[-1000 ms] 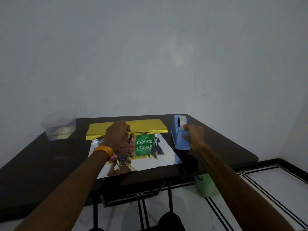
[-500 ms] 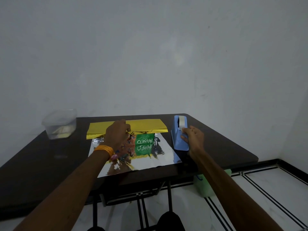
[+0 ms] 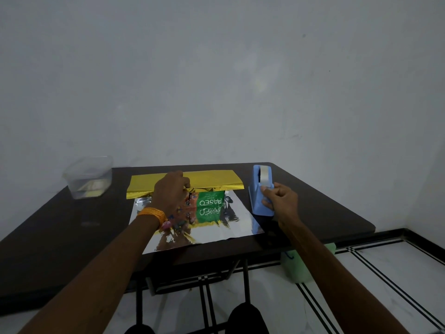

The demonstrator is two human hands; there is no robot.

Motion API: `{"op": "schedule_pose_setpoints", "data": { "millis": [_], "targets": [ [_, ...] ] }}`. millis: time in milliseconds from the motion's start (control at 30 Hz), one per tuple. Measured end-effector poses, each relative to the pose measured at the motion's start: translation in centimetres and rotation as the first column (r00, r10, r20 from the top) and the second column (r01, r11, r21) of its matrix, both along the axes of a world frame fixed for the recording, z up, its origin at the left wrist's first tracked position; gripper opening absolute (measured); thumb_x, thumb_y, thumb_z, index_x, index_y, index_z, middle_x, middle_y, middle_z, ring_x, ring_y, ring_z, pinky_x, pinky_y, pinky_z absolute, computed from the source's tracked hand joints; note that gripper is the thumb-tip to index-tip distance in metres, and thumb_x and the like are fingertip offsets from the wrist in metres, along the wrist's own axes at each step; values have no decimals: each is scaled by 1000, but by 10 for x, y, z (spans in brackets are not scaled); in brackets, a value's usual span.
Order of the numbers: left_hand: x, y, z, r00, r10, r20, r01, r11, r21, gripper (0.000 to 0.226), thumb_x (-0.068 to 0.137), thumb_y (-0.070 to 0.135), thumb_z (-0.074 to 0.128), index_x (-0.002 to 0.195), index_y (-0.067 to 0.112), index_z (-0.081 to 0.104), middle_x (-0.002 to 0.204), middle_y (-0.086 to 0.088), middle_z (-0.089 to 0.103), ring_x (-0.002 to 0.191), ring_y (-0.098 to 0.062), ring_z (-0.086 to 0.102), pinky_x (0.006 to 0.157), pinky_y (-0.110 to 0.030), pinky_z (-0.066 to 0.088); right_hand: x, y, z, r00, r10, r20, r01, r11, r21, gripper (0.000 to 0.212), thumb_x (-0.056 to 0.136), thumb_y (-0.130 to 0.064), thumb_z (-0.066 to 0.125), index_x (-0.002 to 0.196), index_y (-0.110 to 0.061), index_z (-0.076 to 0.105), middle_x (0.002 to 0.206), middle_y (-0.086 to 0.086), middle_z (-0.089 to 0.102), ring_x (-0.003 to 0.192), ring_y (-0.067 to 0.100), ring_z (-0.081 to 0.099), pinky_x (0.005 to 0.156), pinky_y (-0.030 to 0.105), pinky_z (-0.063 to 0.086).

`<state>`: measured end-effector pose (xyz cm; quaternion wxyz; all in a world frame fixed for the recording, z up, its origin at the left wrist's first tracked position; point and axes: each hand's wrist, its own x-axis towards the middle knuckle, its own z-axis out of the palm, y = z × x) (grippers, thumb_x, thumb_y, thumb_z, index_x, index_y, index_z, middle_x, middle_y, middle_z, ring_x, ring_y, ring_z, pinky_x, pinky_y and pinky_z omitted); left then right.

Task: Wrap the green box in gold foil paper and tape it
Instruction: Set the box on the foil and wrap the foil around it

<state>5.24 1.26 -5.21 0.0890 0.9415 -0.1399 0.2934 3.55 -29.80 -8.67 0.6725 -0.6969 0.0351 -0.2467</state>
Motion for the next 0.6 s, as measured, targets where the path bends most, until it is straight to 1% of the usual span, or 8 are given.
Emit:
{"op": "schedule_pose_setpoints", "data": {
  "millis": [67,167,233,300,400,433,500,600],
  "targets": [
    [0,0,0,1000,6,0,-6,1000,9,18,85,15,72,103,17,72,101,-3,61,98,-23,58,75,-35,52,2,-6,-3,1000,-7,-9,6,994,-112,22,81,-13,79,71,3,67,100,0,69,108,27,66,67,35,63],
    [0,0,0,1000,2,0,-2,1000,12,19,85,14,72,104,17,72,102,-3,62,99,-23,57,76,-35,52,-1,-13,-13,999,-37,-6,36,985,-167,18,81,-12,80,73,-1,67,107,3,69,103,25,68,67,36,63],
    [-1,-1,1,1000,7,2,-7,1000,9,20,85,15,73,104,17,72,103,-3,62,99,-22,58,76,-34,52,-9,-11,-9,988,-115,100,138,956,-260,18,81,-22,80,76,-9,69,110,2,67,97,18,67,69,31,60],
    [-1,-2,2,1000,7,-9,-6,1000,14,20,85,15,72,105,17,72,103,-2,61,98,-21,57,76,-33,52,-17,0,2,952,-174,253,259,897,-359,20,80,-33,81,78,-19,68,101,-1,64,93,11,63,75,22,53],
    [-2,-1,2,1000,2,-28,-2,1000,16,20,86,17,71,105,19,71,103,-1,59,100,-21,56,76,-33,52,-26,38,20,902,-87,423,288,851,-439,17,79,-24,82,86,-25,67,103,-5,60,94,-4,54,77,8,43],
    [-2,0,2,999,-1,-34,1,1000,16,20,86,17,70,106,19,71,104,-2,59,101,-21,56,76,-34,52,-24,54,24,908,-5,419,226,848,-480,20,79,-22,82,92,-25,67,106,-6,60,96,-5,55,76,8,45],
    [-3,1,1,1000,-7,-30,8,1000,16,20,86,17,70,106,19,70,104,-2,58,102,-22,55,75,-34,52,-14,82,27,930,163,330,62,816,-575,34,79,-21,82,110,-26,67,115,-6,60,104,4,58,80,22,52],
    [-2,2,-1,1000,0,-5,0,999,38,21,86,17,69,106,21,70,104,-1,59,103,-22,55,75,-32,50,11,118,27,933,291,211,-20,627,-779,59,80,-21,81,134,-25,56,125,-1,62,114,17,57,91,35,50]
  ]
}}
